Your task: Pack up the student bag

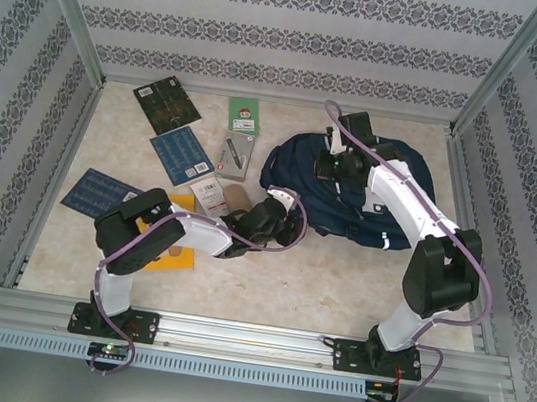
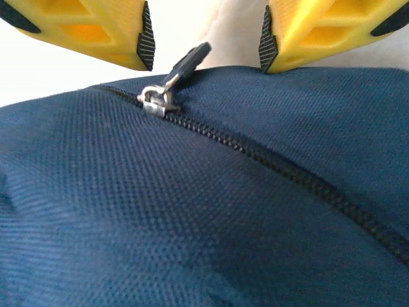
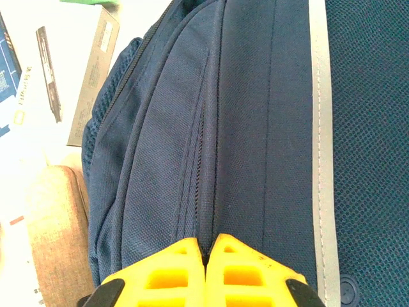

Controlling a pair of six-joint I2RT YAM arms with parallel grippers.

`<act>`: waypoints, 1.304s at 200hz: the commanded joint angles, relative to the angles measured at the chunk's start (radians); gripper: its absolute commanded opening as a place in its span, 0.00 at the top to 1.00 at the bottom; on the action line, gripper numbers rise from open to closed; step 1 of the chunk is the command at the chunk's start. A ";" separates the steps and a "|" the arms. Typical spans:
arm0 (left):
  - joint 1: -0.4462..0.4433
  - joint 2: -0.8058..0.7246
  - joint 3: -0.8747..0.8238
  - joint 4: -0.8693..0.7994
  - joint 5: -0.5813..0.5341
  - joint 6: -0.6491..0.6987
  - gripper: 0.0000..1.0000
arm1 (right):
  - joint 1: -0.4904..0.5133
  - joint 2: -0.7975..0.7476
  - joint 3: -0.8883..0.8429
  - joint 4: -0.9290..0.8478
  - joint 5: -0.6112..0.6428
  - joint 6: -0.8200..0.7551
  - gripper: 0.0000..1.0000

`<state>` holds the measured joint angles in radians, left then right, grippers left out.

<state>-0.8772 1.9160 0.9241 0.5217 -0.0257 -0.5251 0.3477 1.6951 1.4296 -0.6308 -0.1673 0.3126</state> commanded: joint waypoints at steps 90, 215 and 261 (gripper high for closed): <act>-0.011 0.011 0.037 0.000 -0.090 -0.001 1.00 | -0.031 -0.049 0.019 0.033 -0.052 0.051 1.00; 0.192 -0.110 0.128 -0.525 -0.167 0.025 1.00 | -0.072 -0.125 -0.163 0.101 -0.091 -0.006 1.00; 0.236 -0.094 0.203 -0.555 -0.046 0.091 1.00 | -0.078 -0.124 -0.160 0.084 -0.110 -0.037 0.79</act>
<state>-0.6785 1.8153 1.0920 0.0322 -0.0849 -0.4816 0.2981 1.6119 1.2797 -0.4896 -0.2855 0.3141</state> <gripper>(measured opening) 0.065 0.071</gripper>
